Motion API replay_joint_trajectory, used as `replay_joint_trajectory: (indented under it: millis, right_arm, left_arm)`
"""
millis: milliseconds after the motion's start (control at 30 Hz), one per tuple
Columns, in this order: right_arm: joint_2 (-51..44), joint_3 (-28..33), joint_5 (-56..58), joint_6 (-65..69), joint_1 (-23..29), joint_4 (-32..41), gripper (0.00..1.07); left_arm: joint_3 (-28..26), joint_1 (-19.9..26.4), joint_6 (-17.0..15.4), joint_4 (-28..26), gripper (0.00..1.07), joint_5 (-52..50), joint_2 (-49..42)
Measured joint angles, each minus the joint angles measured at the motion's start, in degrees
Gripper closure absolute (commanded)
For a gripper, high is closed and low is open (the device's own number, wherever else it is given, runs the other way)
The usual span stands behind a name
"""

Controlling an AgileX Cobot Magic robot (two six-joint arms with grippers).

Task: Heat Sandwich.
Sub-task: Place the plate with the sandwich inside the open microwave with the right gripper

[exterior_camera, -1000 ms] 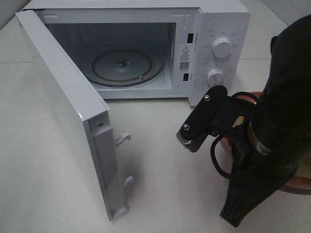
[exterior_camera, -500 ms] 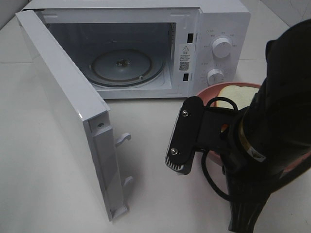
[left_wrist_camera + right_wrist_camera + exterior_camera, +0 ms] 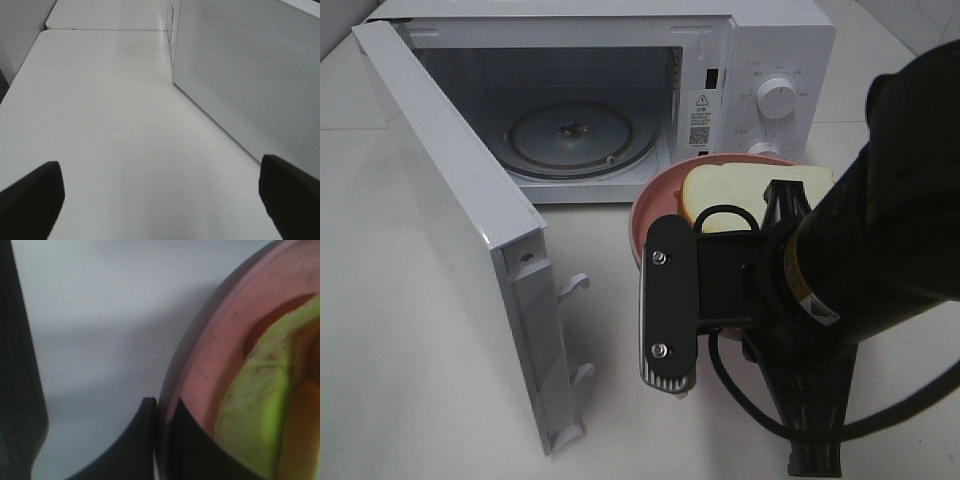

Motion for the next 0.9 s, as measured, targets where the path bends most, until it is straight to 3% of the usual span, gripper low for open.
replay_joint_trajectory:
  millis: [567, 900]
  right_arm:
    - [0.0, 0.3, -5.0, -7.8, 0.0, -0.2, 1.07]
    - [0.0, 0.3, -5.6, -20.9, -7.6, 3.2, 1.07]
  left_arm:
    - [0.0, 0.0, 0.0, 0.0, 0.07, 0.0, 0.0]
    - [0.0, 0.0, 0.0, 0.0, 0.07, 0.0, 0.0]
